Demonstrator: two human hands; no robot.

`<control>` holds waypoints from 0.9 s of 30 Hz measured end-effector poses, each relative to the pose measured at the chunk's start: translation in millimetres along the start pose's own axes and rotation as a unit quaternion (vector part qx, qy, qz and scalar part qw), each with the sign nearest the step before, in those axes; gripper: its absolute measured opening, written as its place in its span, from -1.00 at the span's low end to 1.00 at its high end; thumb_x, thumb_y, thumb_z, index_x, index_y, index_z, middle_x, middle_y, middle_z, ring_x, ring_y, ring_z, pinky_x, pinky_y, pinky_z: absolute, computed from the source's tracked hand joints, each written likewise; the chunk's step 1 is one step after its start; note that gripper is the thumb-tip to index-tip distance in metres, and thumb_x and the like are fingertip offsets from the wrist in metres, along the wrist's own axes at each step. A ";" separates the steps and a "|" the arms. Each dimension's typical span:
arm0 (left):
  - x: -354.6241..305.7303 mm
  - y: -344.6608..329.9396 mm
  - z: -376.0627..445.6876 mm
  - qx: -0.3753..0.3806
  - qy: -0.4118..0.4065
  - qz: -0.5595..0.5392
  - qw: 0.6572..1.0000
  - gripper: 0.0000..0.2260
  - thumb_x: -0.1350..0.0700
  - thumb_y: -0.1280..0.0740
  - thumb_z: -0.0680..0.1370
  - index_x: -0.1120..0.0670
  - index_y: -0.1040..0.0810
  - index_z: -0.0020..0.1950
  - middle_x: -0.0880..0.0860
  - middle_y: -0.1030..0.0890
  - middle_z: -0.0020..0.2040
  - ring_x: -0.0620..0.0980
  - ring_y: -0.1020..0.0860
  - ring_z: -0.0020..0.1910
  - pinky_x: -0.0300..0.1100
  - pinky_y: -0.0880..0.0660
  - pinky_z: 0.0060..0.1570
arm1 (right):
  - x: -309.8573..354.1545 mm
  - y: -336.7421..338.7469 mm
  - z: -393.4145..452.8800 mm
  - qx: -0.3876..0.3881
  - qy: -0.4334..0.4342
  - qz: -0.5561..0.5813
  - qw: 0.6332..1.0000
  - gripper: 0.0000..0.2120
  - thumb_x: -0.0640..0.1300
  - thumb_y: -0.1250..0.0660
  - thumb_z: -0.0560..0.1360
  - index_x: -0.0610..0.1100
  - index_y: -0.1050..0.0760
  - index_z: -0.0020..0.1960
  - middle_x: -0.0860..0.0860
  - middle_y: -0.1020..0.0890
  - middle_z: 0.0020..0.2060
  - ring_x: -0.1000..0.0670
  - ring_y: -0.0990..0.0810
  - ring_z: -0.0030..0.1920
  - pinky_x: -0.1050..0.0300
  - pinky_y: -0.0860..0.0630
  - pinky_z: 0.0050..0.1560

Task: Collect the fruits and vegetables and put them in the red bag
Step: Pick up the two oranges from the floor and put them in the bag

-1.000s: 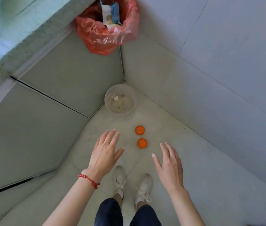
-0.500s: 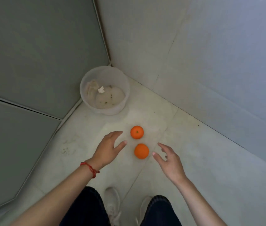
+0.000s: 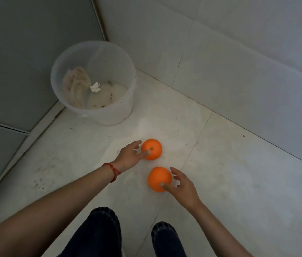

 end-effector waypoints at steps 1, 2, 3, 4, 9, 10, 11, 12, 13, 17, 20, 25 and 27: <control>0.7 -4.5 7.8 -0.002 -0.001 0.001 1.000 -0.44 -0.06 -0.34 0.48 0.05 -0.28 0.42 0.12 -0.40 0.37 0.06 -0.40 0.30 -0.18 -0.32 0.17 | -4.1 -2.8 4.2 0.005 0.000 -0.002 1.000 -0.31 0.00 -0.47 0.35 -0.07 -0.27 0.40 -0.03 -0.39 0.36 0.00 -0.39 0.30 0.17 -0.34 0.20; 0.9 -8.4 15.0 -0.005 -0.004 0.004 1.000 -0.44 -0.06 -0.34 0.48 0.07 -0.28 0.42 0.12 -0.40 0.37 0.06 -0.40 0.31 -0.18 -0.32 0.18 | -7.6 -5.3 8.2 0.008 0.001 -0.004 1.000 -0.29 -0.01 -0.48 0.35 -0.08 -0.26 0.40 -0.04 -0.38 0.37 -0.01 -0.39 0.31 0.16 -0.33 0.22; 1.0 -12.1 21.5 -0.007 -0.008 0.005 1.000 -0.44 -0.05 -0.34 0.48 0.08 -0.28 0.42 0.12 -0.40 0.38 0.07 -0.40 0.31 -0.17 -0.32 0.19 | -11.2 -7.5 11.8 0.010 0.002 -0.005 1.000 -0.28 -0.01 -0.48 0.34 -0.08 -0.25 0.41 -0.04 -0.38 0.37 -0.01 -0.38 0.32 0.16 -0.33 0.24; 0.8 -15.2 26.8 -0.011 -0.010 0.007 1.000 -0.44 -0.04 -0.34 0.48 0.10 -0.28 0.42 0.13 -0.40 0.38 0.08 -0.40 0.31 -0.15 -0.33 0.22 | -14.1 -9.4 14.9 0.010 0.002 -0.007 1.000 -0.27 -0.01 -0.48 0.34 -0.09 -0.25 0.41 -0.04 -0.38 0.37 -0.01 -0.38 0.31 0.17 -0.32 0.24; 0.9 -19.6 44.5 -0.044 -0.010 0.007 0.999 -0.45 0.00 -0.39 0.45 0.17 -0.35 0.38 0.16 -0.44 0.34 0.11 -0.43 0.28 -0.07 -0.35 0.26 | -16.9 -18.9 23.6 0.009 0.000 0.012 1.000 -0.30 -0.01 -0.47 0.35 -0.04 -0.25 0.40 -0.03 -0.40 0.34 -0.01 -0.42 0.26 0.16 -0.39 0.18; 1.3 -19.9 46.3 -0.042 -0.007 -0.002 0.999 -0.45 0.01 -0.41 0.44 0.17 -0.38 0.36 0.16 -0.46 0.33 0.11 -0.44 0.27 -0.06 -0.37 0.27 | -16.3 -20.7 24.7 0.010 -0.004 0.022 1.000 -0.32 -0.01 -0.46 0.36 -0.04 -0.26 0.40 -0.03 -0.40 0.34 -0.01 -0.43 0.24 0.16 -0.40 0.17; 1.6 -20.0 47.4 -0.038 -0.005 -0.012 0.999 -0.47 0.01 -0.42 0.43 0.18 -0.41 0.34 0.15 -0.48 0.31 0.11 -0.45 0.26 -0.05 -0.38 0.26 | -15.8 -22.2 26.0 0.009 -0.006 0.033 0.999 -0.33 -0.02 -0.46 0.36 -0.03 -0.26 0.40 -0.03 -0.40 0.34 0.00 -0.43 0.21 0.16 -0.41 0.15; 2.2 -20.0 48.2 -0.036 -0.002 -0.023 0.999 -0.48 0.01 -0.43 0.42 0.17 -0.44 0.31 0.15 -0.50 0.29 0.10 -0.46 0.24 -0.06 -0.40 0.24 | -15.1 -23.5 27.2 0.007 -0.008 0.042 0.999 -0.34 -0.03 -0.46 0.37 -0.03 -0.27 0.39 -0.03 -0.41 0.33 0.02 -0.43 0.18 0.18 -0.42 0.12; 2.6 -19.6 48.1 -0.036 0.000 -0.037 0.999 -0.50 0.02 -0.44 0.41 0.17 -0.45 0.29 0.14 -0.51 0.27 0.09 -0.47 0.23 -0.07 -0.42 0.22 | -14.4 -23.9 28.4 0.005 -0.010 0.048 0.999 -0.34 -0.03 -0.46 0.37 -0.02 -0.28 0.39 -0.03 -0.41 0.32 0.04 -0.42 0.15 0.19 -0.41 0.10; 8.3 -19.3 47.5 -0.037 0.013 -0.085 0.996 -0.52 0.06 -0.48 0.38 0.17 -0.50 0.24 0.15 -0.54 0.22 0.08 -0.50 0.17 -0.04 -0.47 0.18 | -13.8 -21.9 30.0 0.002 -0.027 0.072 0.997 -0.35 -0.03 -0.47 0.35 -0.02 -0.30 0.37 -0.03 -0.44 0.28 0.03 -0.43 0.15 0.13 -0.45 0.13; 12.9 -20.1 46.4 -0.028 0.030 -0.123 0.992 -0.54 0.07 -0.48 0.38 0.17 -0.51 0.23 0.16 -0.55 0.21 0.09 -0.53 0.15 0.01 -0.49 0.18 | -14.6 -16.3 29.8 -0.007 -0.035 0.093 0.995 -0.36 -0.04 -0.48 0.35 -0.04 -0.32 0.37 -0.03 -0.46 0.27 -0.01 -0.47 0.18 0.05 -0.48 0.16; 10.8 -12.1 31.2 -0.019 0.067 -0.227 0.971 -0.53 0.12 -0.44 0.42 0.21 -0.44 0.29 0.17 -0.52 0.22 0.06 -0.54 0.08 -0.12 -0.55 -0.05 | -12.0 -1.1 25.4 -0.038 -0.043 0.153 0.987 -0.45 -0.11 -0.46 0.37 -0.10 -0.41 0.32 -0.05 -0.52 0.21 -0.01 -0.50 0.13 0.10 -0.48 0.09; 8.1 -4.0 16.9 -0.028 0.078 -0.257 0.963 -0.53 0.12 -0.43 0.43 0.21 -0.44 0.29 0.16 -0.51 0.21 0.07 -0.54 0.08 -0.18 -0.55 -0.14 | -7.7 6.7 17.4 -0.062 -0.059 0.190 0.978 -0.49 -0.12 -0.46 0.37 -0.12 -0.43 0.29 -0.08 -0.54 0.19 -0.03 -0.51 0.13 0.02 -0.51 0.13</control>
Point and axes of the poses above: each hand's wrist, its own z-axis towards the middle knuckle, its own y-axis out of the back of the hand, x = y × z, the point moved 3 cm from there along z, towards the middle knuckle
